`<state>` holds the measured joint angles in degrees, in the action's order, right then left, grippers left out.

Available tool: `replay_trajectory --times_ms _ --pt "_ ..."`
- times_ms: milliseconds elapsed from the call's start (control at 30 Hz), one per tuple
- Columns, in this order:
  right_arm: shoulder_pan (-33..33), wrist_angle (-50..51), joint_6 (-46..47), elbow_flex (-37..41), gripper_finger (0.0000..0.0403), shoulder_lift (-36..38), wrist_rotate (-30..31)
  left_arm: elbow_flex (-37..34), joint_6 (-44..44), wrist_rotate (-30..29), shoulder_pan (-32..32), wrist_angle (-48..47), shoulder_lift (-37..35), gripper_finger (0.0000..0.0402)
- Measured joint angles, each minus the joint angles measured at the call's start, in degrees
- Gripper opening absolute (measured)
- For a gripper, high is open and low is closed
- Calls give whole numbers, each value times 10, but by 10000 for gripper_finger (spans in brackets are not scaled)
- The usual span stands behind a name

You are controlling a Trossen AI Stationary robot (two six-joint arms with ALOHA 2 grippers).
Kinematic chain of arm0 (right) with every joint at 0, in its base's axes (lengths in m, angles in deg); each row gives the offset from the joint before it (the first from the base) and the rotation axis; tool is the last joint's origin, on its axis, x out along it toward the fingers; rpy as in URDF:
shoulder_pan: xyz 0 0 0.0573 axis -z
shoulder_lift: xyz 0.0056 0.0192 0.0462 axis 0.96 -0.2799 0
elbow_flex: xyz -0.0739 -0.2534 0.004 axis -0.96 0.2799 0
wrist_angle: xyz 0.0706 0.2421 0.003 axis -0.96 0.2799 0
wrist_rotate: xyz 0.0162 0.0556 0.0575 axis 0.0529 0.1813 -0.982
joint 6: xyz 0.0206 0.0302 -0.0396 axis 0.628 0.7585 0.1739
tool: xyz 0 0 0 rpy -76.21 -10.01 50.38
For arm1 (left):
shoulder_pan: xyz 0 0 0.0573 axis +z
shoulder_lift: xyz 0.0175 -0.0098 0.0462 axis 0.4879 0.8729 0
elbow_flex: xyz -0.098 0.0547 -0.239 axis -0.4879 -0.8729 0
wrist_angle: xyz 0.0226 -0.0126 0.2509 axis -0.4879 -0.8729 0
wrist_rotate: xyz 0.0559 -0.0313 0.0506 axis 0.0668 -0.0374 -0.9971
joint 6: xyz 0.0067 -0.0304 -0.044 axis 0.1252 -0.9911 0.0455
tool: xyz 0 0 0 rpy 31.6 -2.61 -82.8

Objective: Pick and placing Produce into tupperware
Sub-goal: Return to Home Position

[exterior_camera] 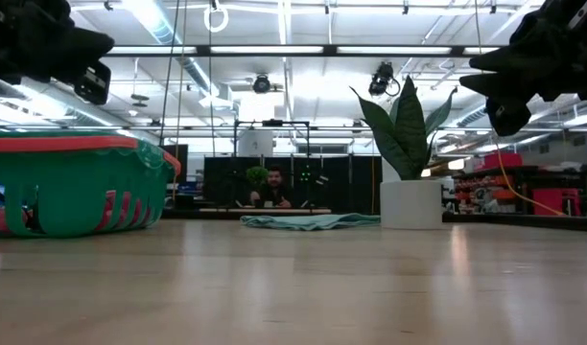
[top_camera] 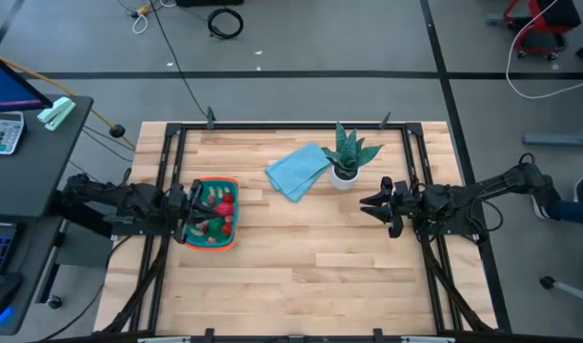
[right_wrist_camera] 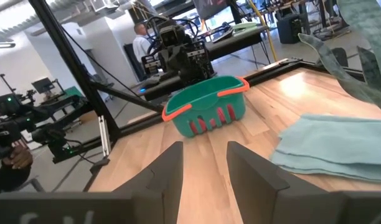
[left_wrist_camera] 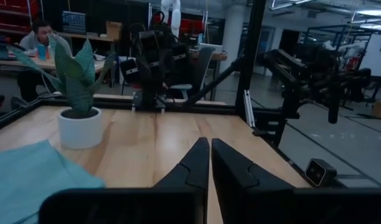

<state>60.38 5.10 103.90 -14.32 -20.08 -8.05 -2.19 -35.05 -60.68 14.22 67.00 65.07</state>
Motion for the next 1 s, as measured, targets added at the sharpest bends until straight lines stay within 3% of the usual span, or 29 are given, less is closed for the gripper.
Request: replay_trajectory --times_ms 367,633,1000 --pt "0 0 0 -1 132 0 0 0 -14 0 0 -53 1 31" --pt "0 0 0 -1 132 0 0 0 -43 -1 0 -54 1 21" --pt "0 0 0 -1 132 0 0 0 -44 -1 0 -54 1 36"
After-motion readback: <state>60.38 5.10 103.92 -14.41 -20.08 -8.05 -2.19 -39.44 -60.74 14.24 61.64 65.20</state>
